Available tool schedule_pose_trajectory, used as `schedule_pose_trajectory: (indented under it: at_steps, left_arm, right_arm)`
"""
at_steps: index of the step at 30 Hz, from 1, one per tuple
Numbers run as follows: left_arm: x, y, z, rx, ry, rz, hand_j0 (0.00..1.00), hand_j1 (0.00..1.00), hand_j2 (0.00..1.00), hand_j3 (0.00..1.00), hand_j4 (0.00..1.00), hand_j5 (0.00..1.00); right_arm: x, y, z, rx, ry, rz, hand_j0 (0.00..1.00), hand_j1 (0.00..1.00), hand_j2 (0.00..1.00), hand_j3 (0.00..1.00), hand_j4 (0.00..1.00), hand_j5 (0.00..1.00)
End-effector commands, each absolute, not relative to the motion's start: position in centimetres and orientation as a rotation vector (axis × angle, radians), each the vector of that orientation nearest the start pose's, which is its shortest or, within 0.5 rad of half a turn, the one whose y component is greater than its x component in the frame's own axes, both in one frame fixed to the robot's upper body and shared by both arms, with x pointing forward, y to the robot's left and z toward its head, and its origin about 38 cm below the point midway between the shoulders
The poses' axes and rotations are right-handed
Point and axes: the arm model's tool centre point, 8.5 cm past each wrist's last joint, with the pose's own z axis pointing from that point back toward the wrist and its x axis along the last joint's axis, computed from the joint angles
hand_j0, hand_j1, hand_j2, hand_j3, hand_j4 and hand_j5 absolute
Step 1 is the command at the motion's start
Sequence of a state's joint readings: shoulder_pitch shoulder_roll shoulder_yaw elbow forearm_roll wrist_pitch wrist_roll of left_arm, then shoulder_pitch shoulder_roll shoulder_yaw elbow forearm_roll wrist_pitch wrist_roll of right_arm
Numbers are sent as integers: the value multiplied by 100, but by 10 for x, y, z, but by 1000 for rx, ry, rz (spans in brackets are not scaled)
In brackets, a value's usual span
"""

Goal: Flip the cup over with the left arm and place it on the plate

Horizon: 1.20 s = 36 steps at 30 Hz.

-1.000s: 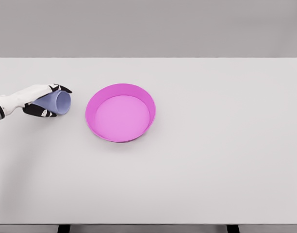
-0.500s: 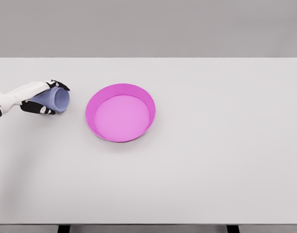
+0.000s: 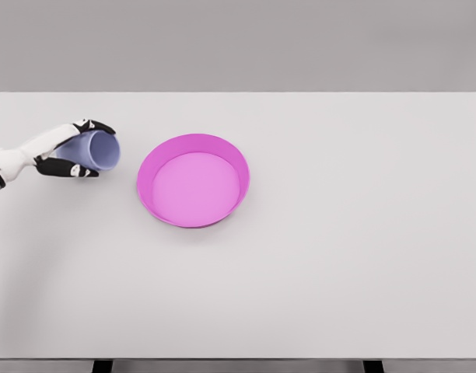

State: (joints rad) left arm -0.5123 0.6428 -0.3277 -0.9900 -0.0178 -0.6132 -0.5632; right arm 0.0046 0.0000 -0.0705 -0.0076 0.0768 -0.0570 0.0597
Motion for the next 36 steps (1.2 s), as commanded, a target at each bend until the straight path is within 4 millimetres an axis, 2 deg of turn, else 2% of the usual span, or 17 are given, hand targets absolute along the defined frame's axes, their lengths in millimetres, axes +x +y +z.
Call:
schedule_pose_trajectory:
  at_steps: [1, 6, 8, 12, 25, 27, 32, 36]
  left_arm:
    - [455, 388, 148, 126, -1578, -1246, 67, 67, 67, 67, 67, 67]
    - [455, 380, 145, 70, -1604, -1210, 66, 66, 66, 66, 66, 66]
    - [454, 369, 152, 41, -1644, -1216, 66, 66, 66, 66, 66, 66]
    - [451, 357, 146, -30, -1665, -1184, 66, 66, 66, 66, 66, 66]
    - [452, 356, 154, -107, -1749, -1050, 63, 63, 63, 63, 63, 63]
    - [452, 350, 153, -128, -1764, -1038, 63, 63, 63, 63, 63, 63]
    - [448, 317, 144, -221, -1786, -1047, 63, 63, 63, 63, 63, 63]
    - [447, 315, 147, -251, -1809, -1009, 63, 63, 63, 63, 63, 63]
  right_arm:
    - [6, -267, -262, -28, -59, 11, 100, 100, 100, 100, 100, 100]
    - [6, -267, -262, -28, -59, 11, 100, 100, 100, 100, 100, 100]
    - [6, -267, -262, -28, -59, 11, 100, 100, 100, 100, 100, 100]
    - [6, -267, -262, -28, -59, 11, 100, 100, 100, 100, 100, 100]
    - [7, -267, -262, -28, -61, 11, 100, 100, 100, 100, 100, 100]
    - [6, -267, -262, -28, -61, 11, 100, 100, 100, 100, 100, 100]
    - [7, -267, -262, -28, -62, 11, 100, 100, 100, 100, 100, 100]
    - [6, -267, -262, -28, -59, 11, 100, 100, 100, 100, 100, 100]
